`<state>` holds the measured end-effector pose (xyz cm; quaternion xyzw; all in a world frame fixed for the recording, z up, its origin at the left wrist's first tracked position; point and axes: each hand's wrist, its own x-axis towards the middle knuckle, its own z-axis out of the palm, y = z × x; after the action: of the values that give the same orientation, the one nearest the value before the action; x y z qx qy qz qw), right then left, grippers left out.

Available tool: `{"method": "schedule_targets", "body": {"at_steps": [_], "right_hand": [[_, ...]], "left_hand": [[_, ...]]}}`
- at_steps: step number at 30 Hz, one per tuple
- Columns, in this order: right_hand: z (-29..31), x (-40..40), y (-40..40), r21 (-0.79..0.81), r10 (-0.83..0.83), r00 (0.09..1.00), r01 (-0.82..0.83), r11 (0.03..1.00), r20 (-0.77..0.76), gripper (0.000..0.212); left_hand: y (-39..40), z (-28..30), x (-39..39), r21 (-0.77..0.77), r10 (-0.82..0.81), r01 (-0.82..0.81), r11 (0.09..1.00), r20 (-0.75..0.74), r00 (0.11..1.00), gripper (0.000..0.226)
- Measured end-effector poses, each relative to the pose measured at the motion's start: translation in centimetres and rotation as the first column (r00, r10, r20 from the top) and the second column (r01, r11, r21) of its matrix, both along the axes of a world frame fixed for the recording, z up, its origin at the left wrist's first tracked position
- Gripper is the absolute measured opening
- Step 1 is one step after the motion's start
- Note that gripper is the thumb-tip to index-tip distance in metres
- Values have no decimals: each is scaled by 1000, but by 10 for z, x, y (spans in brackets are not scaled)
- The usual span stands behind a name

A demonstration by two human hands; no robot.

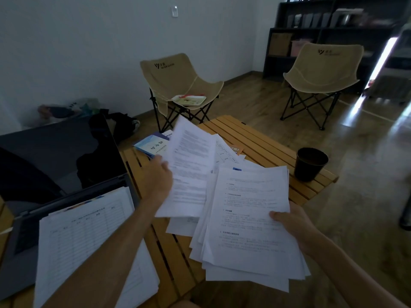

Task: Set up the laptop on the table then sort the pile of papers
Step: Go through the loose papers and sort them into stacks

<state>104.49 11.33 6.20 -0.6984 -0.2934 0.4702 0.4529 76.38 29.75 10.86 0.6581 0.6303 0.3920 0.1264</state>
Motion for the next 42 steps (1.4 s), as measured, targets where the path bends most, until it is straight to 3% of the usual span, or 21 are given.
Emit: {"method": "schedule_targets", "body": {"at_steps": [3,5,6,10,14,16,18,22,31,36,39,42], "right_hand": [[2,-1,-1,-5,-11,1000,11,1000,-10,37],[5,-3,-1,-10,-38,999,38,999,-4,31],[7,-4,-1,-17,-65,998,65,998,7,28],[12,-7,2,-77,-138,990,135,988,-32,39],[12,-5,1,-51,-204,965,198,979,-162,54],[12,-3,-2,-35,-200,964,197,980,-177,46],[13,-4,-4,-26,-112,987,110,994,-114,25],[7,-4,-5,-24,-55,998,56,998,26,29],[7,9,6,-55,65,996,-61,997,65,32],[3,20,11,-86,118,993,-115,990,27,40],[1,22,14,-92,114,993,-115,989,-15,41],[0,26,15,-95,101,994,-104,990,-38,37]], "left_hand": [[20,39,-43,71,102,-121,990,221,970,19],[28,48,-63,-41,59,-45,998,424,904,21],[23,47,-62,-87,10,31,996,437,900,19],[-31,10,-12,-262,-258,292,920,155,954,21],[-68,-50,46,-354,-376,403,844,144,915,24],[-73,-60,62,-419,-421,437,796,136,897,22],[-70,-59,68,-464,-466,467,752,125,876,31],[-24,-52,53,-339,-232,191,921,-86,969,28],[64,-55,62,-451,-47,109,886,146,988,42],[90,-59,70,-493,61,-34,869,39,997,24],[92,-65,76,-410,26,-65,910,-99,995,30],[89,-61,71,-329,43,-76,941,-107,993,30]]}}
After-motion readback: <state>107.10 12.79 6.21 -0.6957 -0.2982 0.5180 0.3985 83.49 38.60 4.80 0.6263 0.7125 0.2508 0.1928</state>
